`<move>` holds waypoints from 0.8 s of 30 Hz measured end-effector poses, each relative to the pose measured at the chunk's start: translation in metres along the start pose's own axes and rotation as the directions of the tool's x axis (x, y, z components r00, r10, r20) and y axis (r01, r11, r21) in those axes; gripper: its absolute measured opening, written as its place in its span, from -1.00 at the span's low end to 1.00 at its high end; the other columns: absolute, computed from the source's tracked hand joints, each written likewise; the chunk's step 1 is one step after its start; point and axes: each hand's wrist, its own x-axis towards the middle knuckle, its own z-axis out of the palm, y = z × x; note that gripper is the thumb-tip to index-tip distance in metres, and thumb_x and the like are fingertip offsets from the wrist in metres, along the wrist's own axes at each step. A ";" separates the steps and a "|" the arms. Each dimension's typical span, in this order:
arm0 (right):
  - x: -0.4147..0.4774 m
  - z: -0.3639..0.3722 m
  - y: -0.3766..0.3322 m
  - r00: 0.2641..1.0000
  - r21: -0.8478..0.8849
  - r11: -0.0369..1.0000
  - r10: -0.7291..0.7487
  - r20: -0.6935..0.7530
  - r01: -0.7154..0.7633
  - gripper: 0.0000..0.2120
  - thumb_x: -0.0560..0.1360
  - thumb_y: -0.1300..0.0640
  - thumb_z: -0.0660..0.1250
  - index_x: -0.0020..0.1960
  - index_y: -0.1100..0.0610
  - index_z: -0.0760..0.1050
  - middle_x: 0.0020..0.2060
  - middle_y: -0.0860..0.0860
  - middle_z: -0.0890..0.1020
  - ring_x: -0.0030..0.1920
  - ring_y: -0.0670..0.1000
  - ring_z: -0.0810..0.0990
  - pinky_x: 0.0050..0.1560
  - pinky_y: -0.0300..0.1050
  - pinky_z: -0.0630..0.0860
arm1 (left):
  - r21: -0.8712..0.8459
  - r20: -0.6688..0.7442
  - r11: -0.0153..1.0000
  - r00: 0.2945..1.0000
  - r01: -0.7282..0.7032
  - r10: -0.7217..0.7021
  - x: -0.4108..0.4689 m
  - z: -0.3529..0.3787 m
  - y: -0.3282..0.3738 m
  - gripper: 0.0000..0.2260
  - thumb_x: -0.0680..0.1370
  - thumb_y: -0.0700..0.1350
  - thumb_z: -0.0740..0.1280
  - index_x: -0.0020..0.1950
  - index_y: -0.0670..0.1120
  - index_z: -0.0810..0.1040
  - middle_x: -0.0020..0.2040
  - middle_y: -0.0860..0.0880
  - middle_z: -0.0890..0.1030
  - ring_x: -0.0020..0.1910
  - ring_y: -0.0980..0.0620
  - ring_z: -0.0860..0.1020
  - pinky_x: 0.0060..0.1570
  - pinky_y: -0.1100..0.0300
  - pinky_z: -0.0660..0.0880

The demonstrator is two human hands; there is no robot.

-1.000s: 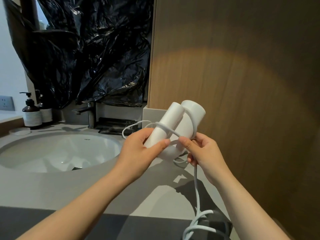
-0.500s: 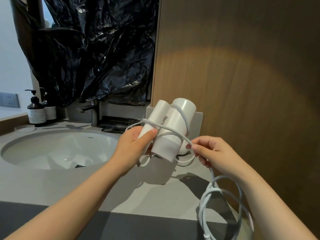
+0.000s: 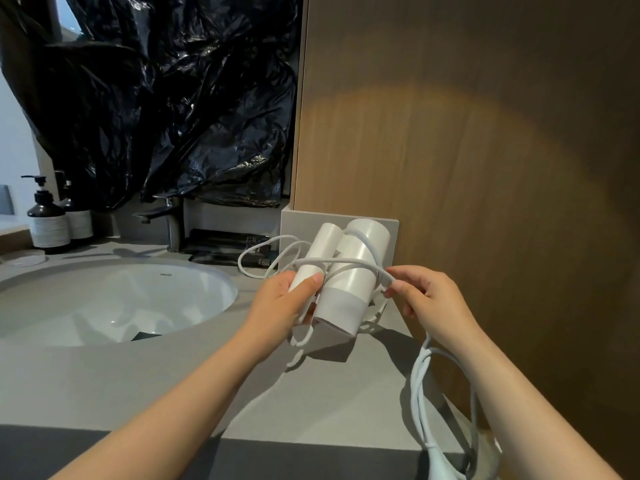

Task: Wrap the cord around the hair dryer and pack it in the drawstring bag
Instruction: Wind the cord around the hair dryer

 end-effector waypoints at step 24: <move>-0.031 0.002 0.029 0.976 -0.218 0.975 0.095 0.196 -0.051 -0.68 0.44 -0.11 0.42 0.17 -0.10 0.55 -0.08 -0.18 0.63 -0.08 -0.14 0.61 -0.02 -0.19 0.61 | -0.182 -0.065 0.981 0.994 0.072 -0.085 -0.006 0.010 -0.047 -0.78 0.62 -0.20 0.25 0.19 0.07 0.52 -0.11 -0.13 0.63 -0.31 0.04 0.62 -0.38 0.20 0.57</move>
